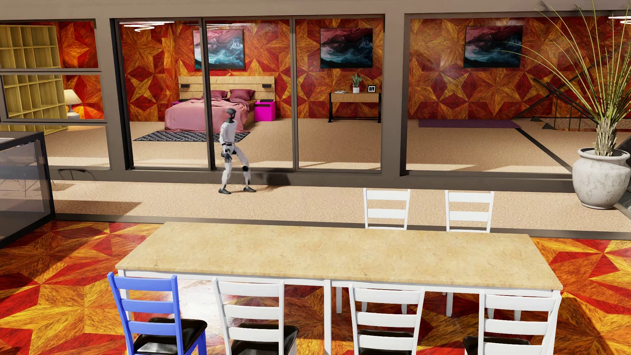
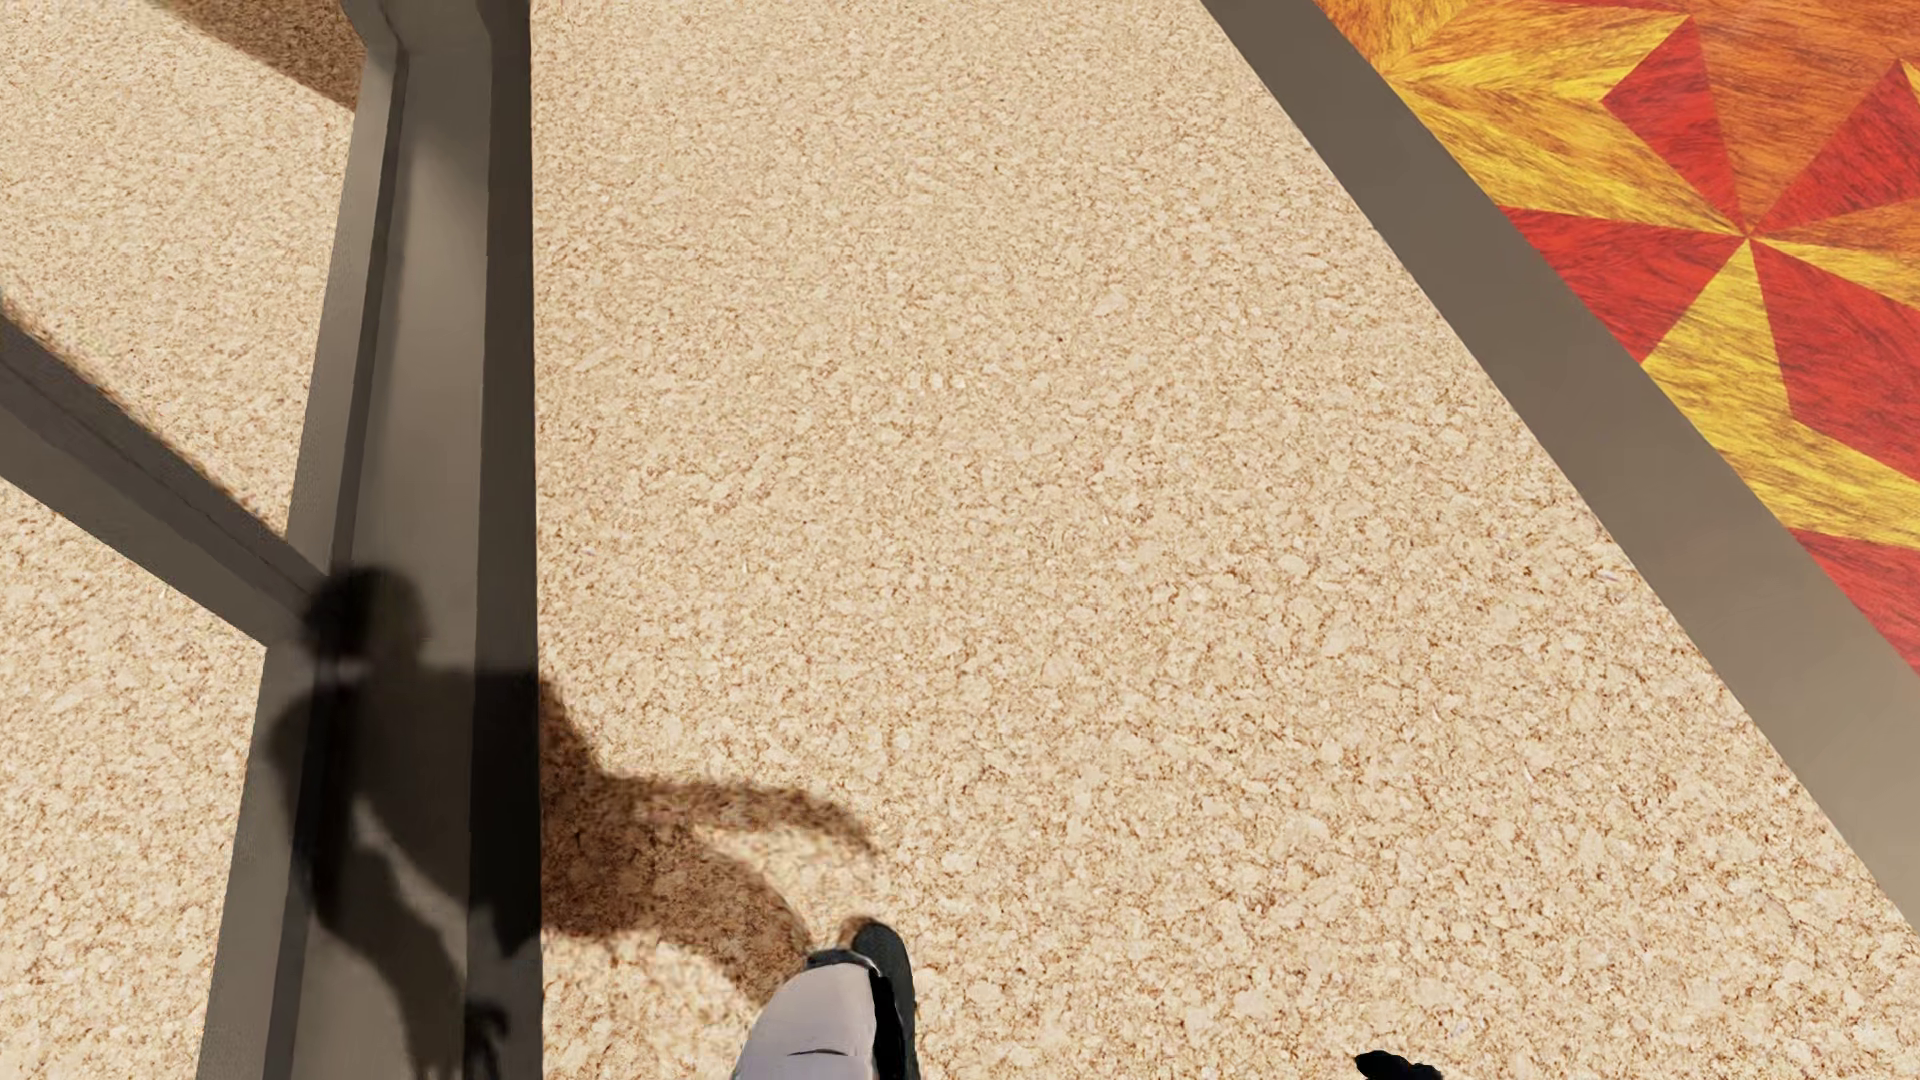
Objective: Move towards the table
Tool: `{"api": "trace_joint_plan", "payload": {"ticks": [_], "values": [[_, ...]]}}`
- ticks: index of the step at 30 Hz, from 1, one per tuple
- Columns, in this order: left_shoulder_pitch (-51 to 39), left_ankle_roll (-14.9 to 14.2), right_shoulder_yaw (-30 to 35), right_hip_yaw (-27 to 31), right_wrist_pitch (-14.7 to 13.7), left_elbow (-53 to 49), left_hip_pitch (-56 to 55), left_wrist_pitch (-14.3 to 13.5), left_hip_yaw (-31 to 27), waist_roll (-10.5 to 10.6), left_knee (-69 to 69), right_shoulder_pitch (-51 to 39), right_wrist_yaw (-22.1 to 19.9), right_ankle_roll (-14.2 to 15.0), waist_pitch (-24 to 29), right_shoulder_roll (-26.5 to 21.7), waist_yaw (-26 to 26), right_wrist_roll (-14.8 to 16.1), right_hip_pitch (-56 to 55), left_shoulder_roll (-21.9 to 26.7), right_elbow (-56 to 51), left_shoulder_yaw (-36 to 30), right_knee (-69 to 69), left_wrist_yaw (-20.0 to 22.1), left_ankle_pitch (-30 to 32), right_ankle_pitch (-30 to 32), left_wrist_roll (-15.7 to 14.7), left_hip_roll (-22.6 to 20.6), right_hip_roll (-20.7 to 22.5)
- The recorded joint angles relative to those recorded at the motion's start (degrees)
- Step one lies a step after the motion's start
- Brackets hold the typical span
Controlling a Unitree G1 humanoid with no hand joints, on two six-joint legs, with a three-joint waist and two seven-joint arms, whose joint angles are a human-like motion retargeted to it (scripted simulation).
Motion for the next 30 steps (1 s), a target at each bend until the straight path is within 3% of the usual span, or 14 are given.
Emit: {"api": "trace_joint_plan", "payload": {"ticks": [3, 5, 7, 9, 11, 13, 15, 17, 22, 23, 25, 26, 28, 30], "values": [[0.99, -8.55, 0.68, 0.59, 0.47, 0.85, 0.91, -2.02, -10.40, 0.12, -25.30, -1.86, -1.68, -0.34, 0.28, 0.85, 0.42, 1.12, 8.33, 0.61, 1.06, 0.77, -3.69, -8.18, -1.75, -0.52, 5.55, -13.59, -1.23], [0.44, -3.58, 2.95, -1.14, 0.99, -1.78, 1.03, -1.43, -10.06, -0.34, -17.96, -2.02, 0.13, -0.72, 0.50, 2.11, 0.79, 0.25, 12.58, 0.25, 3.13, 4.86, -0.59, -7.05, 3.05, 1.70, 6.90, -17.32, -1.75], [-0.32, 2.77, 7.44, -1.79, 0.68, -5.96, 2.08, 1.53, -8.81, -1.88, -9.62, -2.24, 2.42, 1.59, 0.76, 3.68, 1.82, -3.77, 12.60, -2.28, 4.19, 12.09, 8.72, -0.10, 7.43, 10.43, 3.69, -17.00, -2.71], [-3.33, 6.50, 9.60, -3.29, 0.74, -7.36, 3.78, 5.05, -5.58, -4.07, -3.01, -2.62, 1.69, 12.51, 1.05, 6.12, 2.15, -6.83, 4.88, -5.39, 2.81, 18.76, 28.71, 6.80, 0.99, 21.54, -3.18, -14.52, -5.61], [-9.96, 6.49, 9.98, -7.97, -1.80, -3.49, 9.42, 8.06, -2.61, -6.30, -3.85, -1.91, 0.51, 11.98, 0.98, 7.68, 1.25, -5.64, -6.05, -4.69, -1.83, 18.65, 46.36, 6.05, -3.58, 24.36, -5.16, -12.76, -13.37], [-18.33, 5.92, 10.85, -11.45, -6.45, 1.69, 16.15, 5.24, -0.58, -8.14, -7.10, -0.19, 1.16, 7.79, 0.60, 6.80, -0.90, -1.82, -16.29, 0.67, -7.62, 9.28, 54.26, -0.58, -6.50, 19.98, 3.35, -12.41, -20.45], [-26.62, 5.44, 11.49, -13.53, -9.10, 2.37, 23.00, -1.75, 0.67, -9.19, -10.76, 1.55, 2.31, 6.02, -0.06, 4.41, -3.39, 2.18, -24.47, 6.17, -12.66, -0.17, 51.68, -1.88, -9.06, 19.44, 13.45, -13.01, -23.52], [-34.66, 4.85, 11.59, -14.80, -8.64, 0.60, 29.16, -3.64, 1.84, -9.71, -14.00, 2.55, 2.05, 6.10, -0.84, 2.14, -5.31, 4.08, -30.08, 9.04, -16.59, -2.87, 39.12, 1.30, -11.86, 18.62, 16.39, -13.99, -22.85], [-46.82, 2.84, 5.02, -16.94, 0.92, -6.92, 42.63, 1.34, 4.42, -10.52, -18.42, 2.73, -3.45, 12.29, -2.32, 4.46, -6.01, 8.35, -30.38, 6.87, -11.09, 6.61, -12.51, 9.85, -19.55, 18.78, -1.56, -17.50, -14.90], [-46.63, 2.08, 4.10, -21.80, 3.44, -8.97, 45.42, 2.10, 5.44, -10.49, -17.99, 1.96, -3.79, 11.20, -2.42, 5.14, -5.54, 9.09, -30.56, 6.23, -6.41, 8.28, -11.52, 11.31, -20.73, 18.00, -5.72, -18.00, -15.17], [-43.91, 0.28, 4.78, -26.32, 7.69, -12.05, 50.28, 1.89, 6.06, -9.68, -14.91, 1.74, -0.34, 0.65, -2.63, 5.25, -5.36, 6.71, -29.78, 4.74, 2.53, 7.73, -2.73, 13.04, -19.44, 19.68, -11.13, -17.86, -16.71], [-41.88, -0.83, 5.47, -27.24, 8.22, -12.65, 51.75, 0.87, 4.92, -8.96, -11.39, 3.11, 2.11, -3.58, -2.78, 5.41, -5.66, 4.17, -28.99, 4.45, 4.92, 5.24, 2.41, 12.42, -16.30, 20.15, -11.01, -17.03, -18.05], [-36.27, -4.38, 4.79, -28.56, 6.41, -12.63, 49.24, -3.07, 2.25, -7.07, 3.98, 7.60, 4.70, -4.34, -2.76, 7.35, -6.56, 0.48, -27.05, 4.87, 6.03, 1.38, 12.01, 8.26, -6.74, 14.25, -7.36, -13.01, -19.02], [-30.14, -6.83, -0.38, -29.75, 4.79, -10.02, 39.55, -3.27, -1.11, -4.81, 26.88, 11.20, 4.36, -3.68, -2.53, 11.18, -7.01, 2.35, -22.43, 3.75, 5.68, 3.15, 14.02, 2.23, 2.42, 8.59, -5.01, -7.64, -16.42]]}}
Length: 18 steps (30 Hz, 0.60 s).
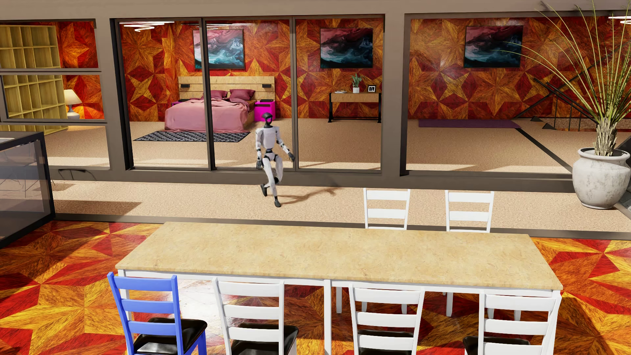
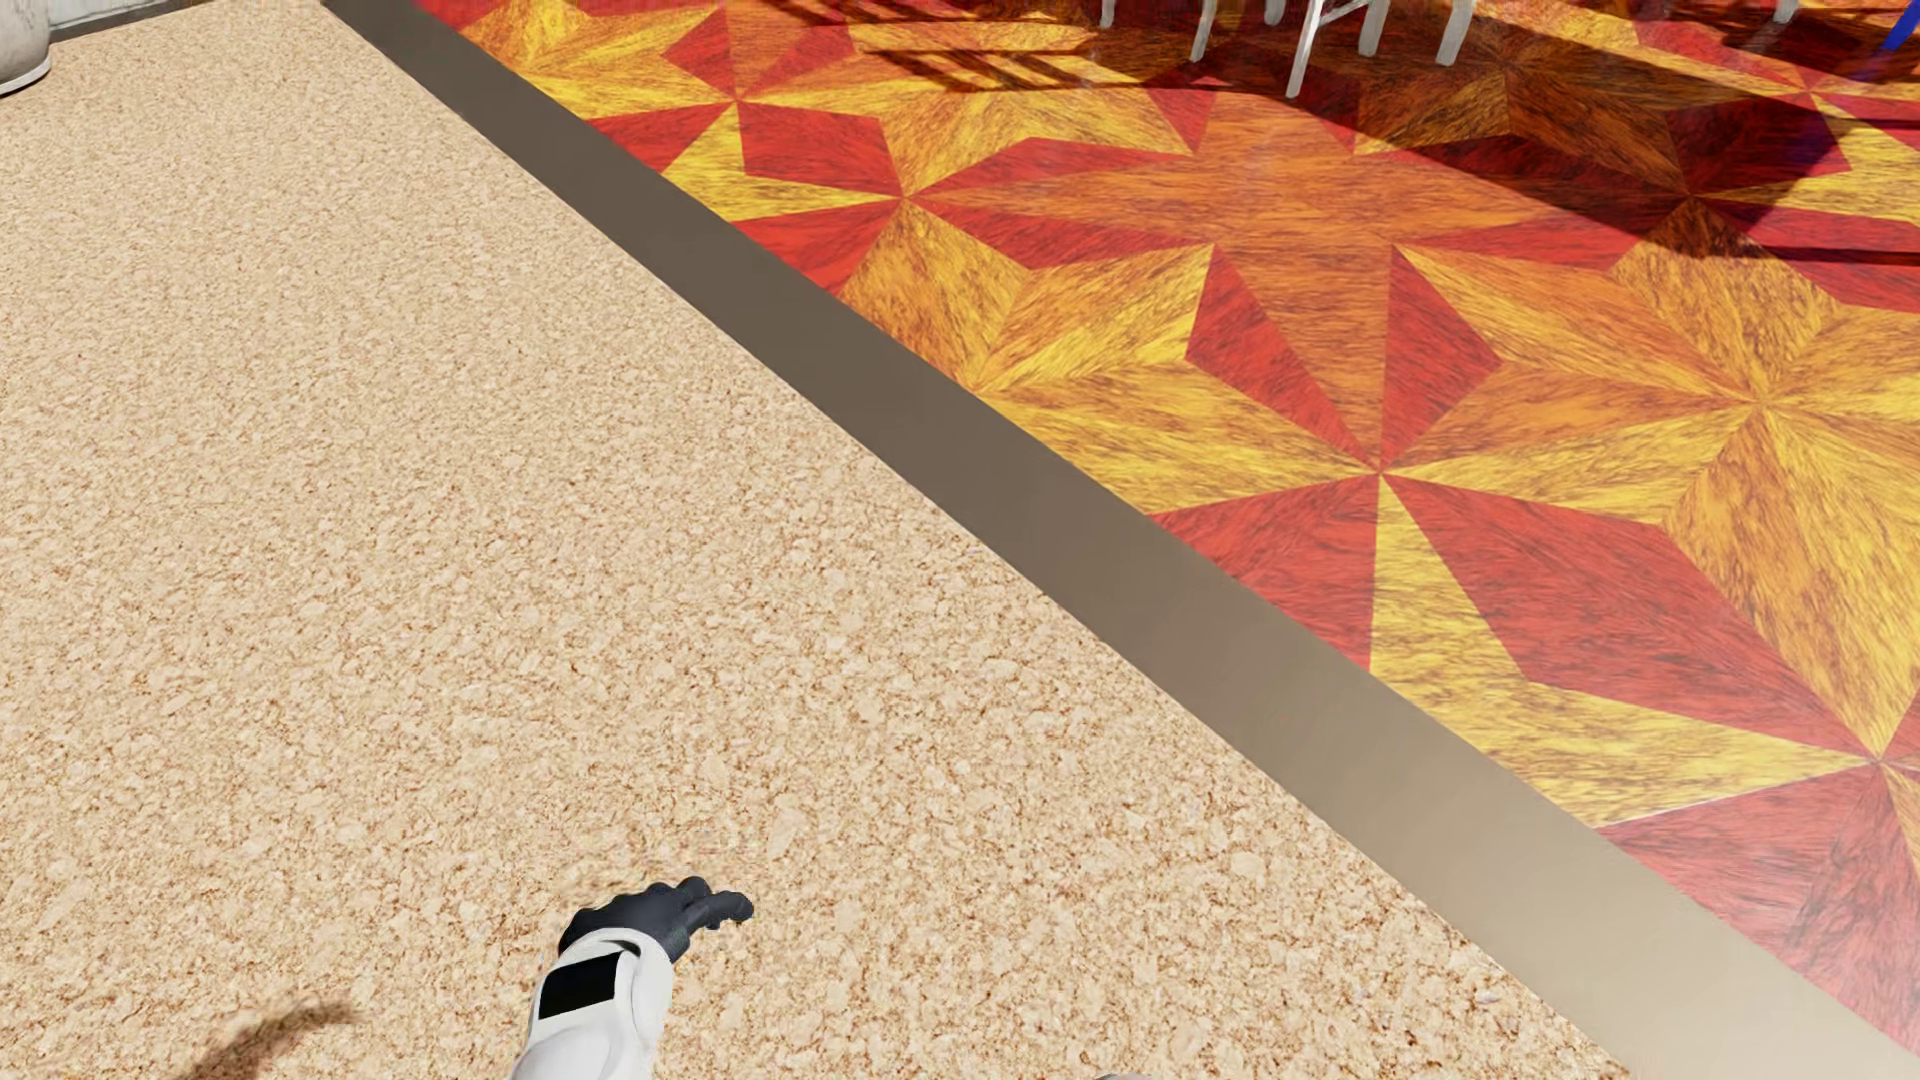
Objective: Move towards the table
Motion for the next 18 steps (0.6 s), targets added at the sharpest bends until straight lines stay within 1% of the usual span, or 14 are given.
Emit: {"api": "trace_joint_plan", "payload": {"ticks": [1, 2, 4, 5, 7, 9, 10, 11, 12, 13, 14, 16, 17, 18], "values": [[3.06, 1.03, -1.85, 0.18, -0.17, 2.43, -5.69, 2.14, -2.49, 1.09, 8.83, 0.59, -0.30, 0.59, 0.09, 1.22, 0.19, 0.50, 2.78, -1.18, 0.24, 2.05, -0.73, -1.69, 1.07, -1.71, 0.43, 1.17, 1.80], [6.39, 2.62, -1.93, 1.36, -0.15, 5.29, -11.29, 5.00, -4.57, 1.96, 15.09, 0.26, -0.47, 1.26, 0.15, 1.49, 0.55, -0.81, 5.64, -2.29, 0.81, 3.88, -2.05, -1.80, -1.61, -2.97, 1.17, 1.45, 3.73], [14.09, 4.60, 1.33, 6.39, -1.17, 11.15, -21.35, 9.95, -6.84, 2.83, 19.80, -2.67, 0.23, 2.57, 0.20, 0.36, 1.59, -6.31, 11.39, -3.71, 1.80, 4.78, -5.73, -1.66, -3.20, -4.61, 4.40, 2.45, 7.75], [18.23, 5.50, 2.65, 9.82, -2.52, 13.12, -25.76, 10.38, -7.11, 3.00, 18.41, -4.88, 0.64, 3.13, 0.24, -0.31, 2.26, -8.17, 13.90, -4.25, 1.61, 3.44, -7.29, -2.81, -3.20, -5.46, 6.76, 3.85, 9.49], [25.85, 8.56, 3.87, 17.23, -6.20, 14.37, -32.70, 6.32, -4.92, 3.23, 8.34, -9.51, 0.09, 3.97, 0.48, -1.37, 3.97, -8.42, 17.96, -5.56, -0.50, -0.30, -9.11, -4.95, -4.58, -7.56, 11.03, 8.67, 11.97], [30.61, 10.70, 4.81, 23.26, -9.42, 14.67, -35.45, 1.54, 1.57, 3.61, -12.41, -13.05, -2.48, 4.94, 0.99, -1.95, 5.76, -5.46, 21.95, -7.81, -3.84, -0.19, -10.96, -6.84, -4.11, -9.41, 12.23, 12.60, 13.45], [31.54, 9.32, 5.44, 25.22, -10.36, 14.61, -35.33, 0.60, 4.04, 3.79, -26.31, -14.25, -3.99, 5.38, 1.30, -2.19, 6.44, -3.82, 24.20, -9.10, -5.33, 1.11, -12.47, -8.88, -2.75, -9.83, 12.15, 11.68, 13.85], [31.58, 5.87, 6.13, 26.58, -10.69, 14.14, -35.16, -0.13, 3.08, 3.84, -39.77, -15.17, -5.12, 5.70, 1.64, -2.41, 6.96, -2.38, 26.67, -9.98, -6.53, 2.25, -14.24, -11.04, -1.93, -9.93, 12.44, 8.51, 13.98], [30.99, 1.25, 6.81, 27.45, -10.58, 13.25, -35.54, -0.88, -1.26, 3.75, -49.14, -15.84, -5.90, 5.88, 2.03, -2.56, 7.30, -1.21, 29.26, -10.32, -7.28, 3.29, -15.66, -12.47, -2.99, -10.07, 12.95, 4.64, 13.91], [29.84, -1.03, 7.49, 27.75, -10.12, 12.25, -36.33, -1.13, -5.30, 3.61, -52.02, -16.35, -6.46, 5.99, 2.42, -2.69, 7.45, -0.34, 31.67, -10.21, -7.30, 4.38, -16.12, -12.56, -4.90, -10.33, 13.55, 1.68, 13.69], [28.13, 0.78, 8.26, 27.48, -9.11, 11.38, -37.02, -0.87, -5.23, 3.49, -48.99, -16.84, -6.61, 6.12, 2.76, -2.84, 7.40, 0.17, 33.83, -9.79, -6.30, 5.22, -15.39, -11.40, -4.71, -10.37, 14.44, 0.28, 13.50], [24.17, 7.60, 11.63, 27.73, -5.99, 9.31, -37.10, 1.98, -2.54, 2.75, -39.14, -18.75, -4.85, 6.01, 3.27, -3.31, 7.87, -1.19, 36.64, -9.12, -0.89, 6.81, -11.22, -6.11, -0.59, -6.60, 16.61, 0.12, 12.46], [22.28, 9.15, 14.75, 28.31, -4.13, 8.20, -35.99, 4.10, -1.37, 2.03, -36.07, -20.34, -2.71, 6.33, 3.42, -3.74, 8.35, -3.75, 36.71, -9.17, 3.18, 7.87, -6.88, -2.79, 2.53, -2.11, 17.01, 0.80, 11.38], [20.02, 10.91, 18.55, 28.38, -2.66, 7.52, -34.95, 5.89, 0.17, 1.13, -32.61, -21.88, 0.40, 8.36, 3.54, -4.24, 8.80, -7.38, 34.97, -9.22, 7.17, 9.01, 0.27, 0.18, 1.72, 3.64, 16.52, 1.40, 9.81]]}}
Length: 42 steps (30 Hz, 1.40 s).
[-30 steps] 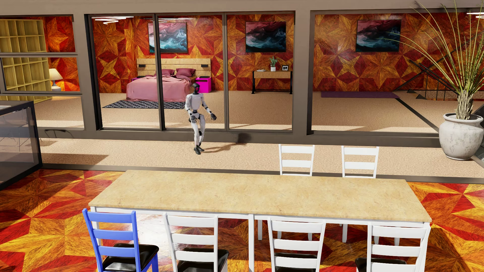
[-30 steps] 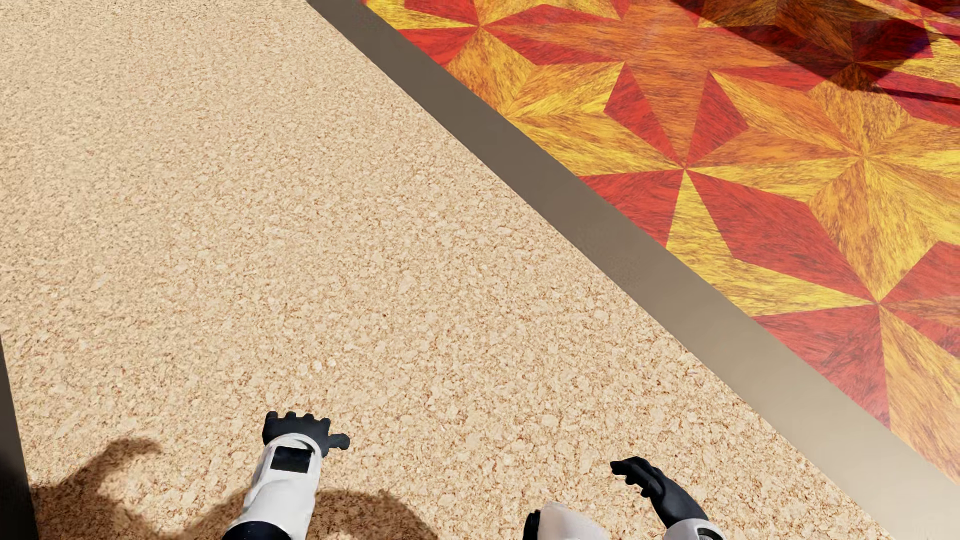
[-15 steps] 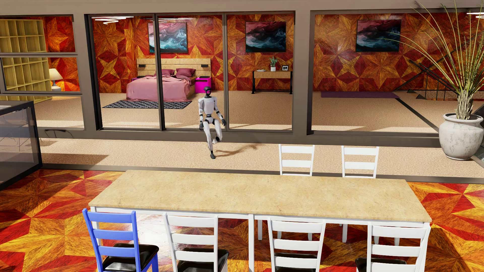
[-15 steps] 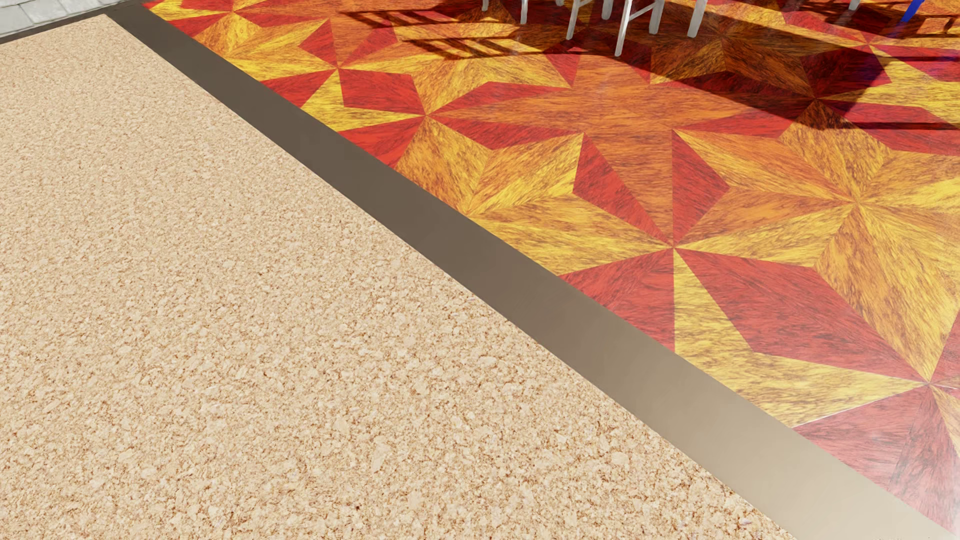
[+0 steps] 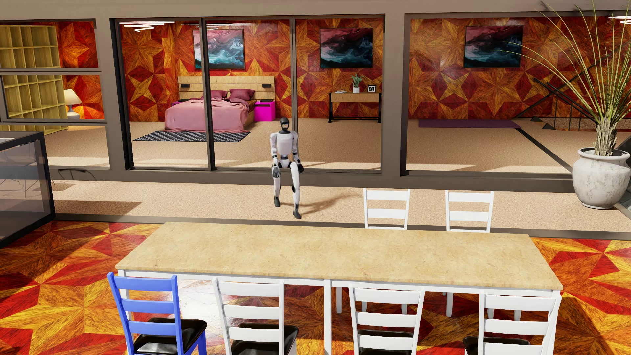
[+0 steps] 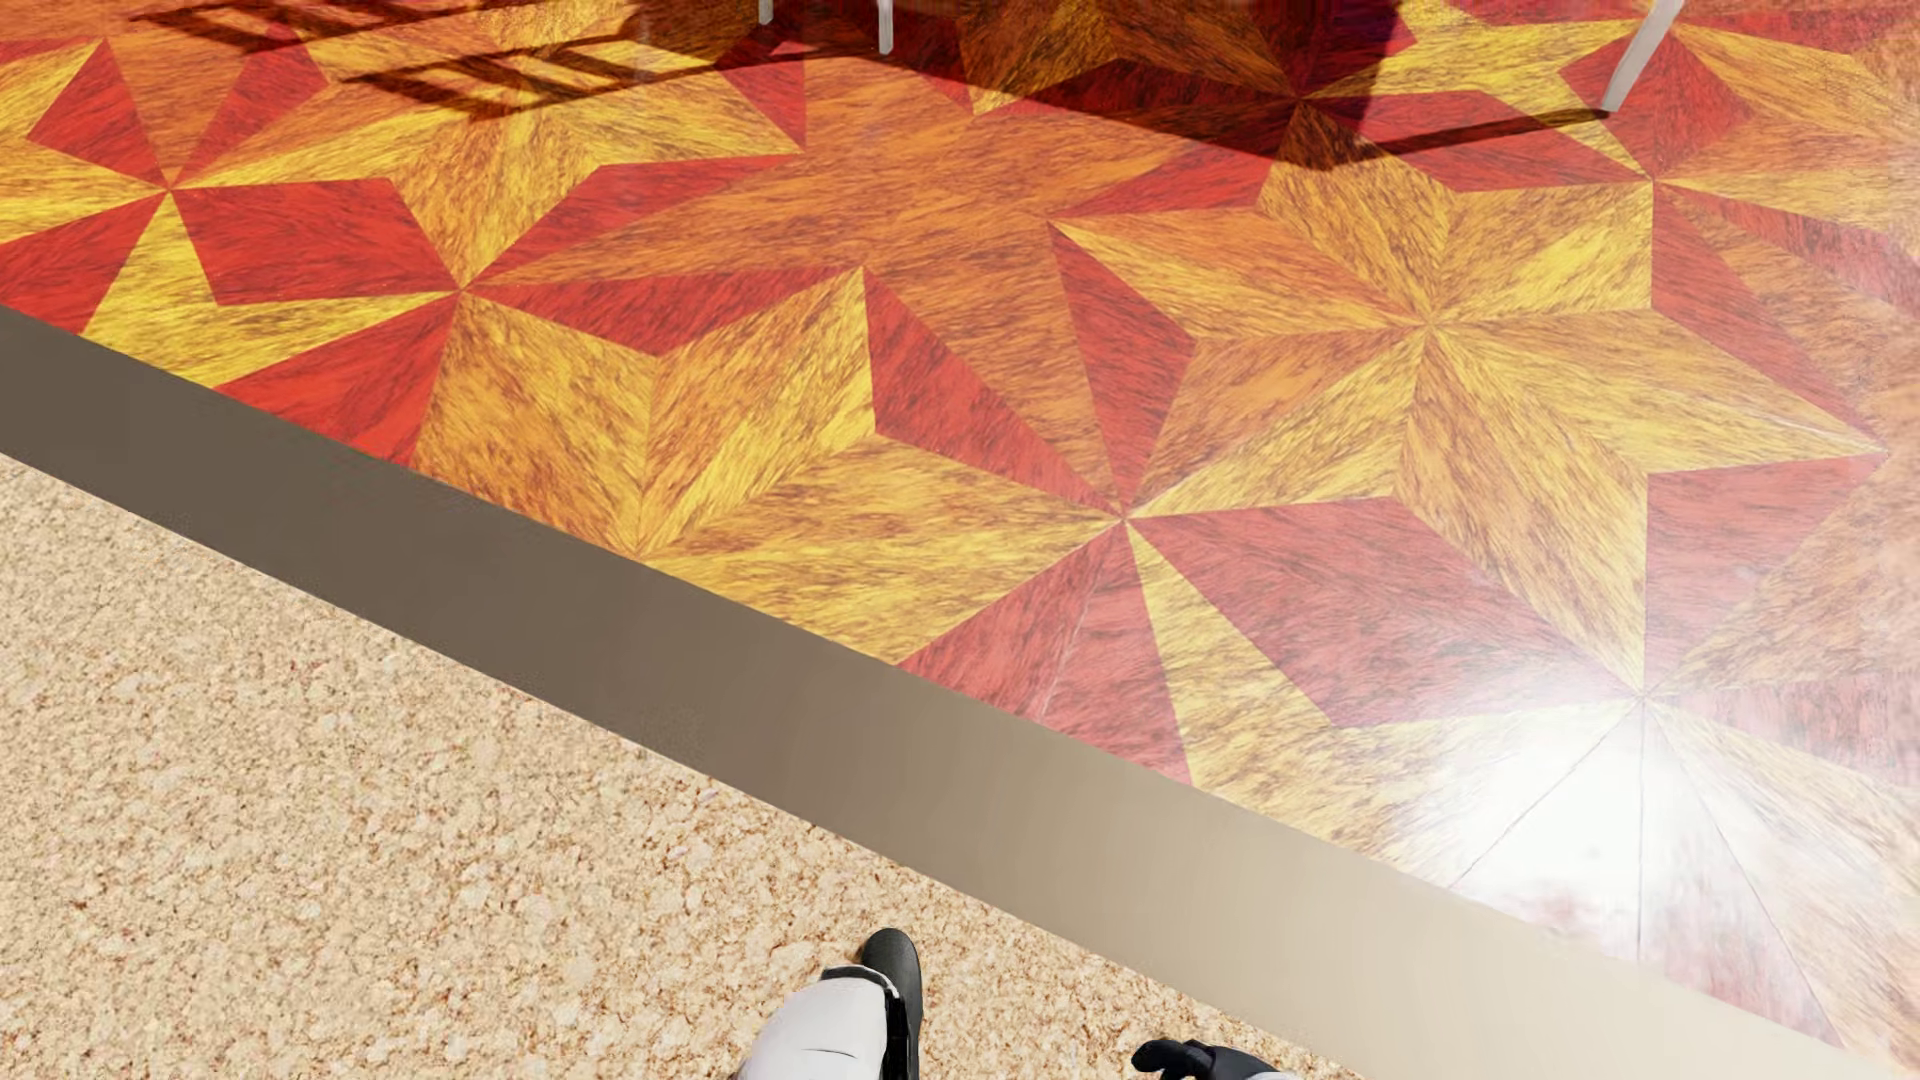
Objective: Move towards the table
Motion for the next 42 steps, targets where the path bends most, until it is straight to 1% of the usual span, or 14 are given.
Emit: {"api": "trace_joint_plan", "payload": {"ticks": [2, 6, 8, 11, 15, 18, 24, 27, 31, 33, 36, 37, 39, 42], "values": [[-6.51, 0.87, 7.09, -2.38, -0.36, 0.84, 4.23, 1.34, 3.43, -1.98, 3.45, -1.67, 6.81, 6.34, 0.08, -1.00, 0.44, -7.25, -8.37, 0.99, 3.67, 1.45, 20.57, 2.03, -6.30, 11.15, -2.71, -0.09, -5.75], [-22.14, 0.31, 2.65, -10.13, -3.61, 5.37, 18.48, -1.80, 6.11, -5.38, -2.63, 3.16, 1.01, -0.33, -0.67, -1.29, -3.20, -4.85, -26.45, 8.41, -9.74, -5.48, 40.53, -0.02, -12.67, 7.35, 1.35, -4.29, -20.57], [-28.56, -0.07, -3.72, -12.35, -7.25, 3.20, 24.84, -4.07, 5.05, -5.92, -5.70, 6.94, -3.15, -1.54, -1.14, -0.49, -5.98, 3.88, -33.42, 10.75, -18.07, -9.27, 36.09, 1.51, -15.18, 6.95, 1.90, -6.59, -21.33], [-35.86, -0.82, -9.98, -12.87, -8.45, -3.16, 32.37, -5.52, 3.17, -5.63, -8.05, 11.17, -5.53, 1.22, -1.26, -0.23, -8.13, 18.17, -39.88, 11.38, -26.06, -10.94, 12.04, 5.71, -19.98, 6.69, -7.09, -9.00, -16.57], [-37.08, -2.22, -12.24, -15.02, -2.05, -13.42, 41.29, -5.83, 1.43, -4.95, -10.97, 13.39, -6.86, 7.35, -1.28, -1.30, -7.34, 14.30, -40.97, 10.77, -21.79, -13.24, -26.31, 8.42, -24.58, 6.20, -18.18, -11.31, -11.99], [-28.41, -3.99, -14.53, -19.69, 5.70, -17.75, 48.11, -4.75, 1.63, -3.95, -8.22, 12.41, -2.27, -2.22, -1.41, -0.44, -6.78, 9.11, -42.58, 9.66, -9.16, -13.98, -14.52, 8.73, -22.41, 9.33, -19.36, -10.33, -12.71], [-12.96, -7.32, -17.79, -25.25, 1.97, 10.93, 29.21, 8.87, -5.10, 1.49, 41.24, 20.85, -1.50, -4.93, -1.65, 4.81, -7.33, 4.36, -32.19, 5.39, -5.94, -14.92, -1.74, -6.15, 0.07, -2.39, -12.30, 2.72, -8.80], [-0.58, -5.40, -16.10, -21.97, 0.45, 10.40, 12.74, -5.79, -8.53, 3.11, 51.71, 16.40, -0.29, -3.51, -1.90, 2.88, -5.59, 0.44, -24.30, 7.25, -3.92, -22.66, -6.32, -10.90, -4.58, -5.84, -1.63, 2.85, -3.42], [14.18, -0.48, -11.30, -13.18, -2.71, 3.28, 1.51, -2.47, -1.33, 3.75, 28.24, 7.38, -0.83, -1.70, -2.48, 0.89, -1.52, -2.64, -14.48, -1.95, -5.28, -0.66, -11.87, -7.36, -6.90, -10.21, -16.43, 9.88, 1.46], [14.09, -1.37, -10.51, -9.94, -4.63, 2.76, 2.08, -2.86, 4.29, 4.00, 1.61, 3.85, -2.30, -1.03, -2.81, 0.28, -0.12, -0.66, -9.61, -1.28, -8.08, -2.88, -15.28, -7.50, -3.94, -11.85, -10.95, 9.01, 2.92], [8.89, -11.76, -10.19, -9.22, -7.05, 1.80, -0.09, -5.54, -5.72, 3.30, -19.64, 2.50, -5.45, -0.14, -3.12, -0.34, 0.06, 3.99, -2.64, 3.17, -12.69, -6.54, -18.14, -9.10, -5.71, -13.68, 0.35, -1.28, 3.41], [6.50, -8.70, -10.43, -10.46, -7.23, 0.63, -1.12, -5.07, -4.37, 3.02, -16.66, 3.34, -6.16, 0.16, -3.15, -0.61, -0.37, 5.56, -0.69, 3.77, -13.98, -4.85, -17.57, -8.22, -4.27, -13.71, 0.86, -2.98, 3.27], [2.73, 0.21, -9.92, -11.52, -6.37, -4.05, -1.62, -2.52, -4.83, 1.91, -8.23, 5.40, -6.14, 0.83, -3.20, -1.17, -0.33, 7.15, 2.12, 2.41, -14.77, 1.66, -13.25, -2.55, 2.19, -9.71, -3.70, -5.66, 1.94], [-1.46, 4.38, -7.19, -9.47, -1.78, -10.77, 1.42, 0.41, -1.32, -1.08, 2.55, 7.62, -2.62, 4.68, -3.02, -2.30, 0.46, 5.16, -3.14, -2.44, -11.36, 10.91, 9.39, 8.72, -3.17, 5.14, -20.25, -6.15, -4.15]]}}
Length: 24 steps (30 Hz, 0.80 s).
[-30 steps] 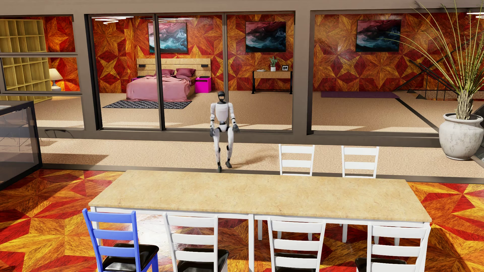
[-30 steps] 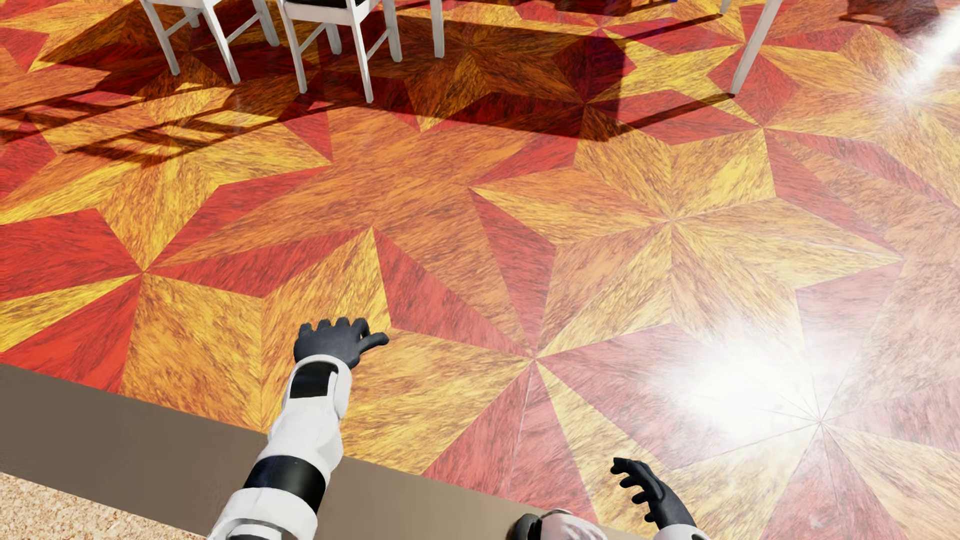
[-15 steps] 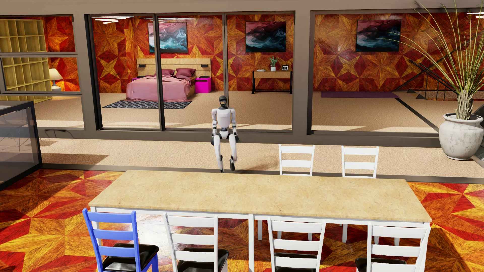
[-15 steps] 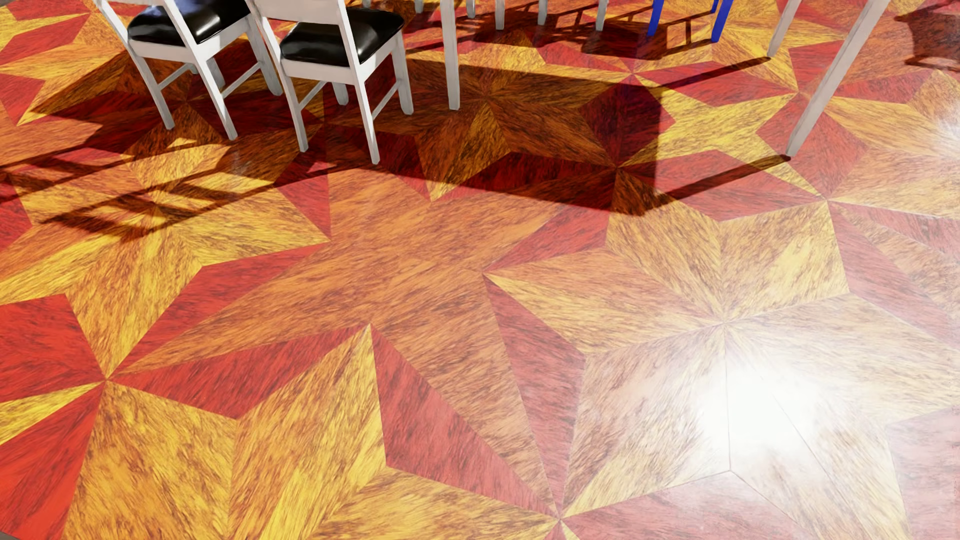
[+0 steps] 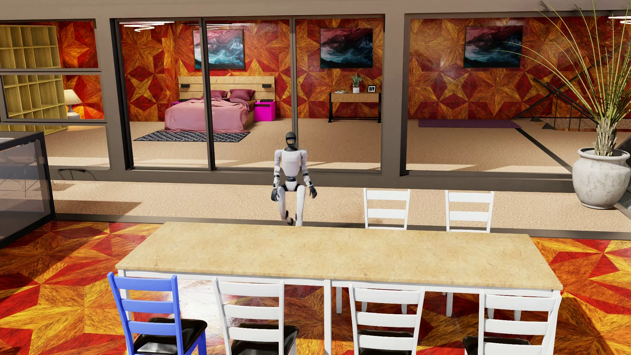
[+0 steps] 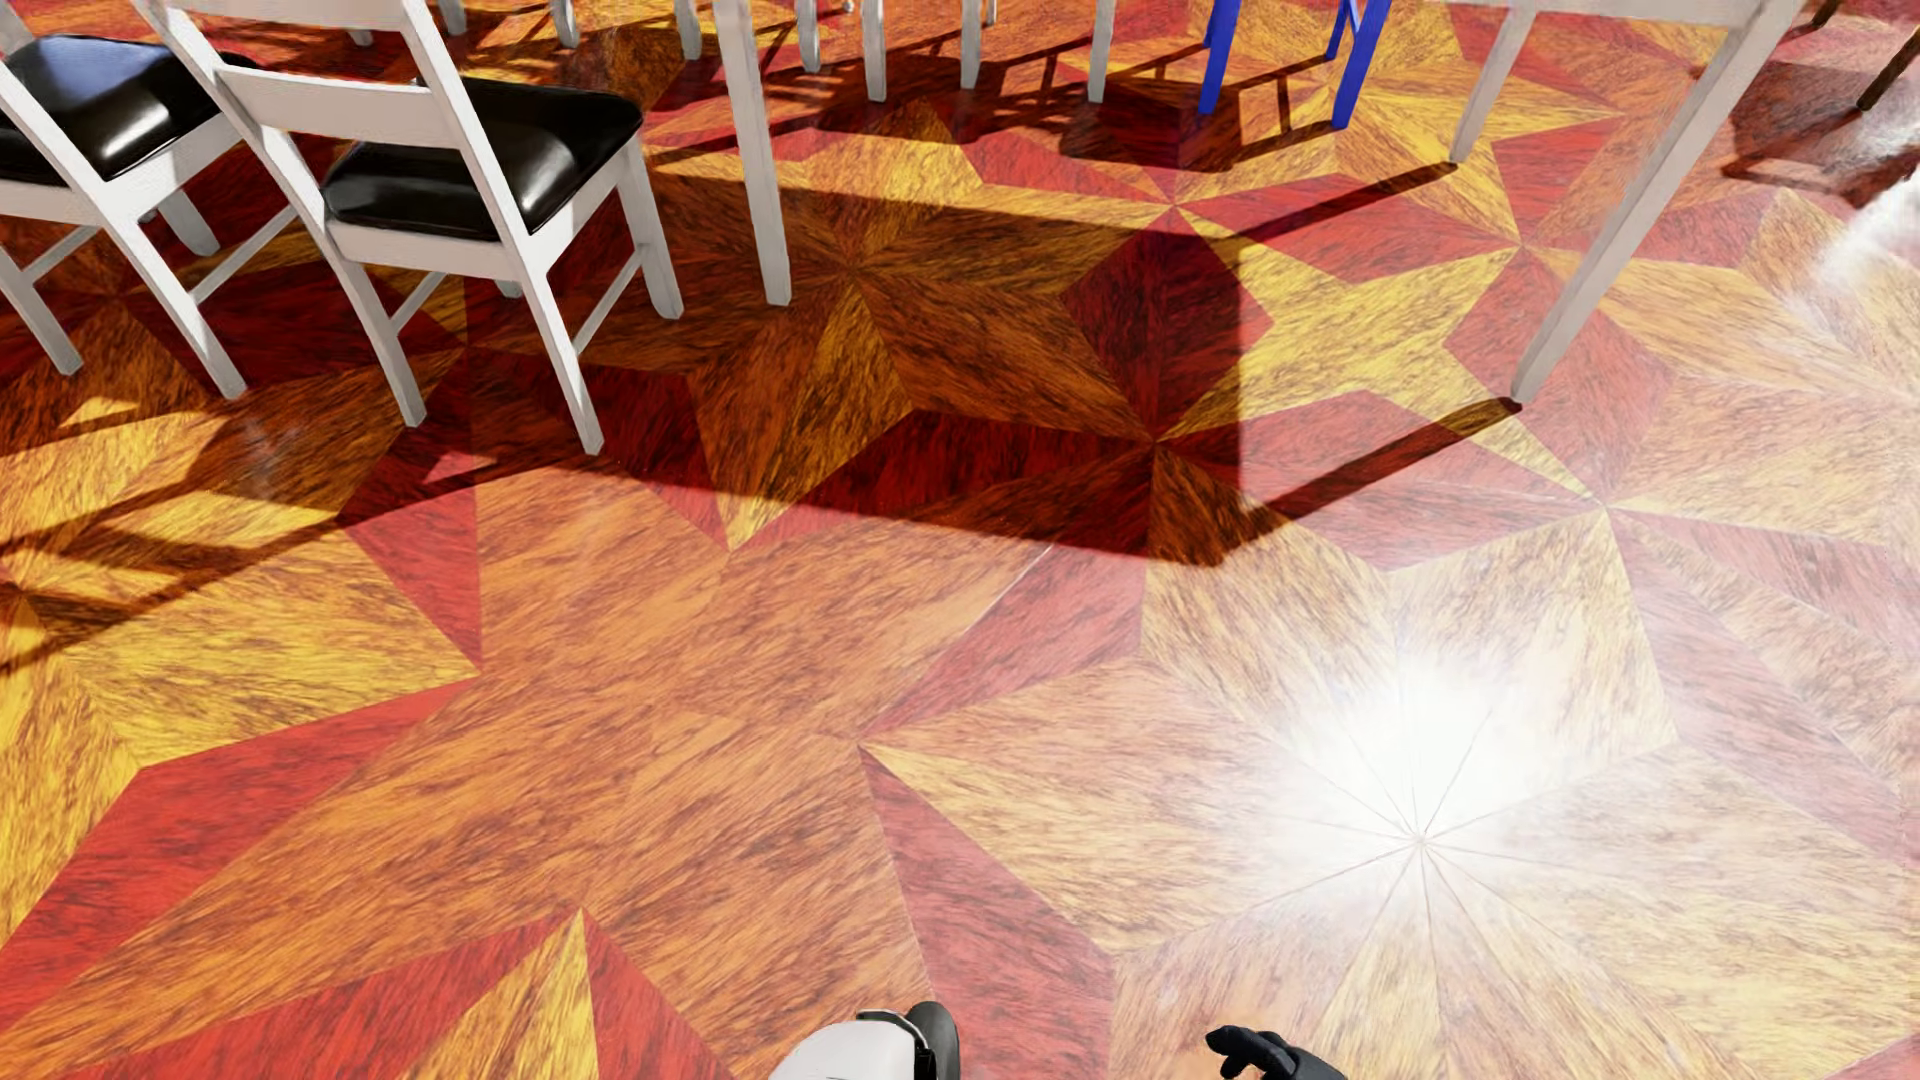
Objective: Move towards the table
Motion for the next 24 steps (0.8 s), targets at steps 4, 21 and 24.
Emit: {"api": "trace_joint_plan", "payload": {"ticks": [4, 21, 24], "values": [[-10.73, -0.40, 0.65, 1.02, 1.94, 8.09, 11.78, 5.67, 2.96, -3.23, -1.30, 4.01, 4.12, -1.51, -0.11, -0.59, -2.12, -2.99, -19.64, 1.84, 0.19, -2.49, 29.84, -1.58, -8.58, 2.43, -4.79, -2.18, -11.47], [-14.08, -7.30, -17.21, -8.25, 1.38, 16.56, 35.56, 2.60, -2.65, 0.50, 20.97, 15.51, -0.67, -5.26, 0.43, 9.96, -8.31, 2.73, -32.38, 5.68, -0.44, -24.12, -12.72, -10.10, -5.22, -0.05, 9.88, 1.34, -8.92], [-8.19, -10.43, -16.16, -9.93, 1.44, 18.81, 19.55, 1.46, -2.23, 3.72, 44.58, 12.00, -1.46, -4.26, 1.51, 8.86, -7.15, 1.88, -26.88, 8.37, 0.69, -25.45, -13.15, -11.14, -0.92, -4.62, 16.69, 7.77, -6.04]]}}
